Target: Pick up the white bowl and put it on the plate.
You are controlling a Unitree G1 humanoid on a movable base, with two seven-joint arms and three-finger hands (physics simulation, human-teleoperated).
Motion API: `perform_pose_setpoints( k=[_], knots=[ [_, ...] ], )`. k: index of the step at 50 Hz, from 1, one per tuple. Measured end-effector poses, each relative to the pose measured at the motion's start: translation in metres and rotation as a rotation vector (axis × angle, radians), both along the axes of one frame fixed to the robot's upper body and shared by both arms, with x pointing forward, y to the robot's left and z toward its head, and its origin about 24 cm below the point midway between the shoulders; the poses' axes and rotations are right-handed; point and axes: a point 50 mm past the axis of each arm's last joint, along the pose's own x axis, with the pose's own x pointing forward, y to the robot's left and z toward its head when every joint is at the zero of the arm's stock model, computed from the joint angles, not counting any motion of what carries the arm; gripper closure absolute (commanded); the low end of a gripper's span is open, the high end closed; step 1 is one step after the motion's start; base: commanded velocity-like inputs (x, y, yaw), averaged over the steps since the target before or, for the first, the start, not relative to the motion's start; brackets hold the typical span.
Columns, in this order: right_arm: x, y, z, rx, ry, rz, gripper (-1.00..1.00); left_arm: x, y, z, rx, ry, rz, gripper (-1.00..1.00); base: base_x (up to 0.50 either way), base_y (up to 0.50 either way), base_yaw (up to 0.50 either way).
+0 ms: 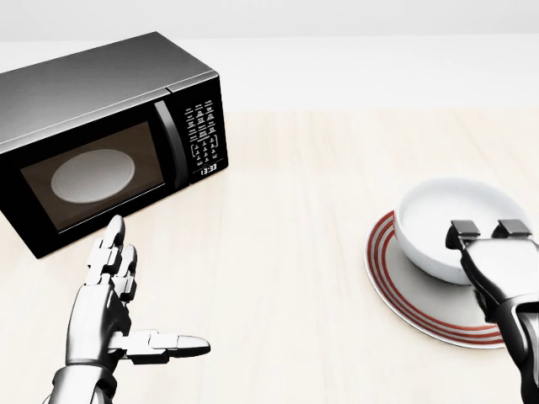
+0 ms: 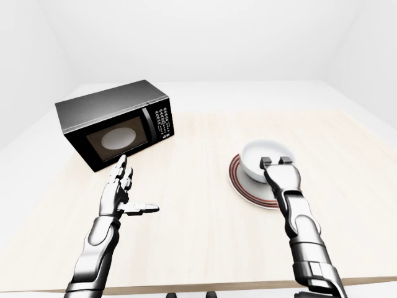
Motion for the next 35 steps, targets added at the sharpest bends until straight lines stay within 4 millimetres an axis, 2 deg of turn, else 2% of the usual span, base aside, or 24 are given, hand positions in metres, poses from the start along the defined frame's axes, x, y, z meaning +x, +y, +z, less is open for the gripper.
perform_pose_setpoints(
  k=[12,17,21,25,35],
  knots=[
    [0.000,-0.001,0.005,-0.049,-0.014,0.001,-1.00,0.000,0.000,0.000,0.000,0.000,0.000,-1.00,0.00,0.00,0.00],
    [0.000,-0.001,0.019,-0.028,-0.034,-0.001,-1.00,0.000,0.000,0.000,0.000,0.000,0.000,-1.00,0.00,0.00,0.00],
    [0.001,0.001,0.042,0.018,-0.072,0.004,-1.00,0.000,0.000,0.000,0.000,0.000,0.000,-1.00,0.00,0.00,0.00],
    [0.001,0.005,0.075,0.070,-0.126,0.028,-1.00,0.000,0.000,0.000,0.000,0.000,0.000,-1.00,0.00,0.00,0.00],
    [-0.005,0.022,0.172,0.123,-0.286,0.179,-1.00,0.000,0.000,0.000,0.000,0.000,0.000,-1.00,0.00,0.00,0.00]
  ],
)
